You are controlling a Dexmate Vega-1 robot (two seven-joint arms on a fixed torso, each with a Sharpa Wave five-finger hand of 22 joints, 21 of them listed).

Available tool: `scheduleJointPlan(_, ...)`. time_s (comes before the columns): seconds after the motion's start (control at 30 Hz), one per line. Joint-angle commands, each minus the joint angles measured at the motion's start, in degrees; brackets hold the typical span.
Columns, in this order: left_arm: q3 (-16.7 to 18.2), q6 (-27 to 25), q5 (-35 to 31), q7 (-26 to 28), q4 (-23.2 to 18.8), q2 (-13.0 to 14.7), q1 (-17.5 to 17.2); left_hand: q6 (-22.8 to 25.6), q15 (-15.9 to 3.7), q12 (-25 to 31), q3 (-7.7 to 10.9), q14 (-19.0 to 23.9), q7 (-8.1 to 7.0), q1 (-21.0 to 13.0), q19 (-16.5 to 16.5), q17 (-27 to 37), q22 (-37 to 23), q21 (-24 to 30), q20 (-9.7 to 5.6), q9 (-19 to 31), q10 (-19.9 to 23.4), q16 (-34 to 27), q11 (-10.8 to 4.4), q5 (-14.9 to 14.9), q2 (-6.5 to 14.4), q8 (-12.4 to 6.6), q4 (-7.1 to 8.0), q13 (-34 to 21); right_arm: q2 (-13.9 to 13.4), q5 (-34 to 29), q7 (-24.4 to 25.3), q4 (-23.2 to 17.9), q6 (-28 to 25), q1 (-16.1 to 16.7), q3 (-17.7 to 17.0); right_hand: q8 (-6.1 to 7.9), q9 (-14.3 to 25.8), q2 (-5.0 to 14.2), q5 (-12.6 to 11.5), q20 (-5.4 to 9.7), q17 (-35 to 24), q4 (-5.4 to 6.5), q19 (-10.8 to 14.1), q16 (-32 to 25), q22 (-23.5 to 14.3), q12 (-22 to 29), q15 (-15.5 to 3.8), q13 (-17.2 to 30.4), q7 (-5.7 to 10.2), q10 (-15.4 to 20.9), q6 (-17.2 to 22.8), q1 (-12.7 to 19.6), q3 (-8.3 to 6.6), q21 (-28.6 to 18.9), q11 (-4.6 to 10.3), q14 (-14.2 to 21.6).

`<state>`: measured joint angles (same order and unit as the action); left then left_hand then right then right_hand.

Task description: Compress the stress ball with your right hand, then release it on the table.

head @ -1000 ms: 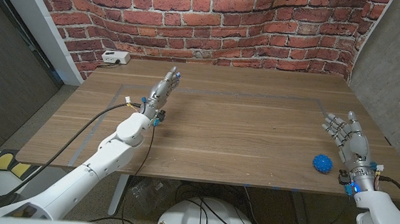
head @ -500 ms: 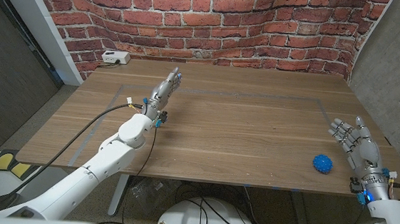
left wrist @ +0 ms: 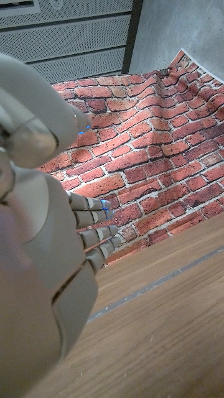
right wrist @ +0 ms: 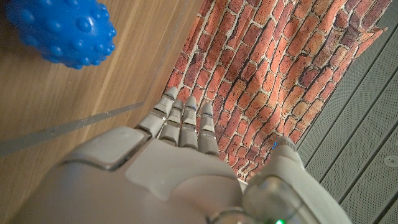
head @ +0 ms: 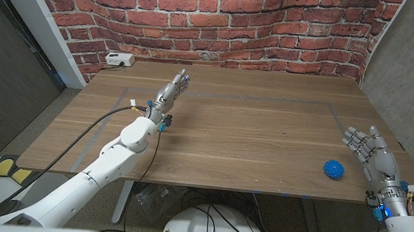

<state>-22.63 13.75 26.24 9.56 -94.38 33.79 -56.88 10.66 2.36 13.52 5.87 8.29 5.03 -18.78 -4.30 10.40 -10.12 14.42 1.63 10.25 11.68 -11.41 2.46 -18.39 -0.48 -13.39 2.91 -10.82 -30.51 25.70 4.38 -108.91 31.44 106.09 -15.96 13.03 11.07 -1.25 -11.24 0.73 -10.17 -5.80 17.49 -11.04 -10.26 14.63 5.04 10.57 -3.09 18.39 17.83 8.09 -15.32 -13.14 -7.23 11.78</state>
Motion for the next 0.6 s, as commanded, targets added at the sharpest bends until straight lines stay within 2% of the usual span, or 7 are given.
scheduleJointPlan(0.03, 0.4, 0.9, 0.6, -1.8, 0.3, 0.4, 0.4, 0.8, 0.05, -0.1, 0.04, 0.4, 0.01, -0.4, -0.3, 0.0, -0.2, 0.0, -0.05, 0.3, 0.4, -0.2, 0.09, 0.0, -0.1, 0.09, -0.10, -0.1, 3.4, -6.4, 2.3, -0.9, 0.7, 0.4, 0.0, 0.39, 0.3, 0.24, 0.2, -0.28, -0.2, -0.53, 1.1, -0.3, -0.3, 0.5, -0.17, 0.2, 0.00, 1.0, 1.2, 0.9, -0.22, -0.5, 0.22, 0.9)
scheduleJointPlan(0.6, -0.2, 3.5, 0.6, -2.6, 2.8, -1.9, 2.0, 1.8, -0.60, -0.3, -0.16, 0.9, -0.40, -0.6, -0.2, 0.1, -0.2, -0.4, 0.00, 0.3, 0.8, -0.1, -0.53, 0.3, -0.1, 0.15, -0.16, -0.1, 6.0, -21.2, 9.1, -4.2, -3.9, 1.8, -3.2, 0.24, 0.3, 0.98, 0.1, -0.11, -0.1, -1.10, 1.7, -0.2, -0.3, 0.5, -0.39, 0.1, 0.32, 1.6, 1.5, 2.2, -0.79, -0.4, 0.50, 1.5)
